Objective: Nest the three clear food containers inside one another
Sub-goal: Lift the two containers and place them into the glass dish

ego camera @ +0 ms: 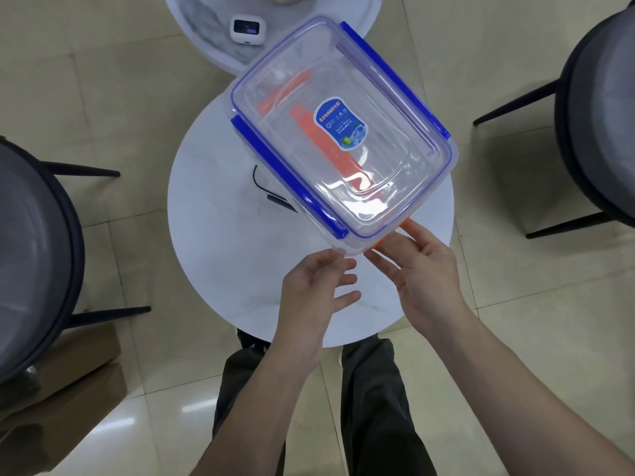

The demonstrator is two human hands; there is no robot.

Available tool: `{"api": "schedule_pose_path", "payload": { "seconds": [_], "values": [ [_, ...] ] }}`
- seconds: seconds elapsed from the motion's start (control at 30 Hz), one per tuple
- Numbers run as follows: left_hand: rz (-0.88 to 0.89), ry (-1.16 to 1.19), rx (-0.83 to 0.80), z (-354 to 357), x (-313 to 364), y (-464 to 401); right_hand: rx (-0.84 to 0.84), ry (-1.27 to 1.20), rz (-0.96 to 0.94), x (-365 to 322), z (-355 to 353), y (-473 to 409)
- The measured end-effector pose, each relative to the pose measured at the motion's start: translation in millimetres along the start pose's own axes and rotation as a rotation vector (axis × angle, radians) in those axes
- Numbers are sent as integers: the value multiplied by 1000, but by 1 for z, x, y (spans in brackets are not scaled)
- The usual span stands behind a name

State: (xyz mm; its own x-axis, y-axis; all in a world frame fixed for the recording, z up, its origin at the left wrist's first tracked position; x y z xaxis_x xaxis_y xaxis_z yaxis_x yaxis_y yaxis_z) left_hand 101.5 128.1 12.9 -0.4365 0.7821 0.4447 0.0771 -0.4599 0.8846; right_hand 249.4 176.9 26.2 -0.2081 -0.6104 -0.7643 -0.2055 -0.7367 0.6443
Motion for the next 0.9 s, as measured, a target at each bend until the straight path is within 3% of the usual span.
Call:
{"api": "schedule_pose_path", "payload": {
  "seconds": [0.27,0.5,0.9],
  "values": [
    [53,-36,2,-11,13,-7,62,-41,31,4,0,-1],
    [157,122,76,-39,79,-36,29,-32,-8,2,-1,-1],
    [116,263,-78,-48,117,-51,59,23,-61,1,-2,0]
  ]
}}
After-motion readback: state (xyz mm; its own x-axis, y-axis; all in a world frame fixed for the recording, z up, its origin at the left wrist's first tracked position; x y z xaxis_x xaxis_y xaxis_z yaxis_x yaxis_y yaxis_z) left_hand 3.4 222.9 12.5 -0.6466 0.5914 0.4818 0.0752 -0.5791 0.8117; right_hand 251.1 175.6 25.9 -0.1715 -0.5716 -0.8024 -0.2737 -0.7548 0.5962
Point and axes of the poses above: each hand's wrist, its own y-axis away from the middle knuckle, its own z-axis out of the palm, x = y × z, the point moved 6 cm from there along -y, towards the middle knuckle, and after that the axes turned 7 degrees about -z, right-handed, at the moved point
